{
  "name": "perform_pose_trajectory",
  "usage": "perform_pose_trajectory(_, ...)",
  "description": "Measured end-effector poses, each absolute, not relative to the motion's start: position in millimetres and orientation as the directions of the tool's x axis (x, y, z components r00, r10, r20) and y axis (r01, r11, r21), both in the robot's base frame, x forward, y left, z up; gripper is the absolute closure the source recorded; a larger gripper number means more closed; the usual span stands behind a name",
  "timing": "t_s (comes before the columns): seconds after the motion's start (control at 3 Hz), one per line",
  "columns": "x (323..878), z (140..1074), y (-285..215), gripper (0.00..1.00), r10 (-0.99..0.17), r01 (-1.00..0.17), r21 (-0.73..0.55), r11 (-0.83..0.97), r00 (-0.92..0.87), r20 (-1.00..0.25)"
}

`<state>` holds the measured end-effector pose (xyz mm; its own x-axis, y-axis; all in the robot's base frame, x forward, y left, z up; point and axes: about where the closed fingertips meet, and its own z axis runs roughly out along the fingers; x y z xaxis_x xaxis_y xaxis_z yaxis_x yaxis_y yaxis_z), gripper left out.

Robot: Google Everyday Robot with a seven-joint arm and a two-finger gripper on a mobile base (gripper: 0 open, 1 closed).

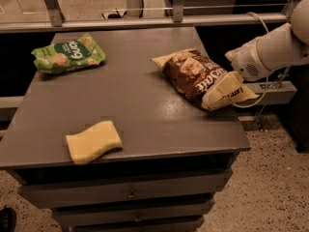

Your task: Pick brown chip bag

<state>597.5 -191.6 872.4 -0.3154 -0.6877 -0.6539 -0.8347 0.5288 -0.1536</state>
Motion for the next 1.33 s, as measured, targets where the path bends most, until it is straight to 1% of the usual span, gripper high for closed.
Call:
perform_pose_trajectory(0.33, 606.5, 853.5, -187.4, 0.16, -0.649, -0.822, -0.101, 0.56, -0.36, -0.67)
perform_pose_trajectory(1.0, 607.0, 862.6, -180.4, 0.78, -0.609, -0.827, -0.06, 0.558, -0.359, -0.707)
perform_pose_trajectory(1.33, 597.4, 907.4, -165.3, 1.0, -0.56, -0.858, -0.059, 0.509, -0.279, -0.78)
